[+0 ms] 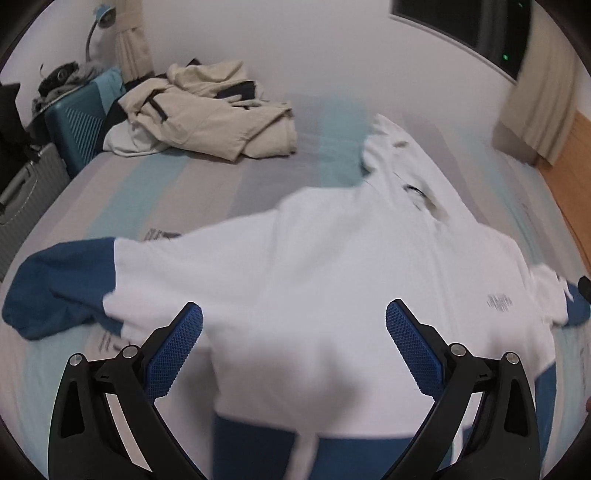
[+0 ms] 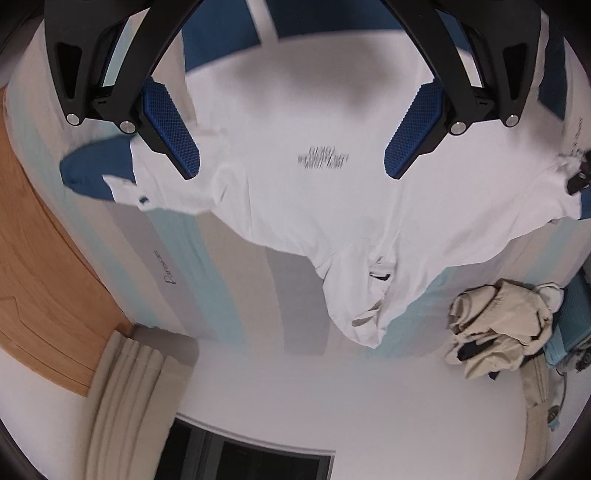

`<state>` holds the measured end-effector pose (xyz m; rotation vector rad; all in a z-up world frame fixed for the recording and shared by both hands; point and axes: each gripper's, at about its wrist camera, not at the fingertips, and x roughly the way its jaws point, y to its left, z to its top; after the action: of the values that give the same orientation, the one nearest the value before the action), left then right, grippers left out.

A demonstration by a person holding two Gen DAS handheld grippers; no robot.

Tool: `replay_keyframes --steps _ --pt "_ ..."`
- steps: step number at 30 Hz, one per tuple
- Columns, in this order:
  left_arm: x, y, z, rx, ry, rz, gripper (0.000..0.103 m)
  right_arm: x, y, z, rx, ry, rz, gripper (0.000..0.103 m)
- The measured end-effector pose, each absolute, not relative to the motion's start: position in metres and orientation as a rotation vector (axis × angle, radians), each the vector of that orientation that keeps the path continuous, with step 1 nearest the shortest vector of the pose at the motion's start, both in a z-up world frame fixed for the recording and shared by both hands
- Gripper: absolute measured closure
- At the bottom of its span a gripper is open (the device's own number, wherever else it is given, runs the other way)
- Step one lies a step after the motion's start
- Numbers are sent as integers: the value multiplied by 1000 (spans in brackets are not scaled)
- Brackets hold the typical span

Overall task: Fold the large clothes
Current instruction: 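Reach the left tool to the blue sleeve cuff and grasp it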

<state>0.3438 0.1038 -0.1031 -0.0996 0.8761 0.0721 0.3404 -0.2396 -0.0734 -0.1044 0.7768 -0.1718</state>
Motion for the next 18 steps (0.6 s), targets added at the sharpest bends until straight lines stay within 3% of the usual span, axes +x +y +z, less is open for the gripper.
replay_keyframes --steps 8,18 --pt "372 239 -127 -152 957 273 6 393 -246 -80 -91 865 -176 7" --pt "282 466 -129 -263 980 584 6 399 -215 -73 -207 994 -149 7"
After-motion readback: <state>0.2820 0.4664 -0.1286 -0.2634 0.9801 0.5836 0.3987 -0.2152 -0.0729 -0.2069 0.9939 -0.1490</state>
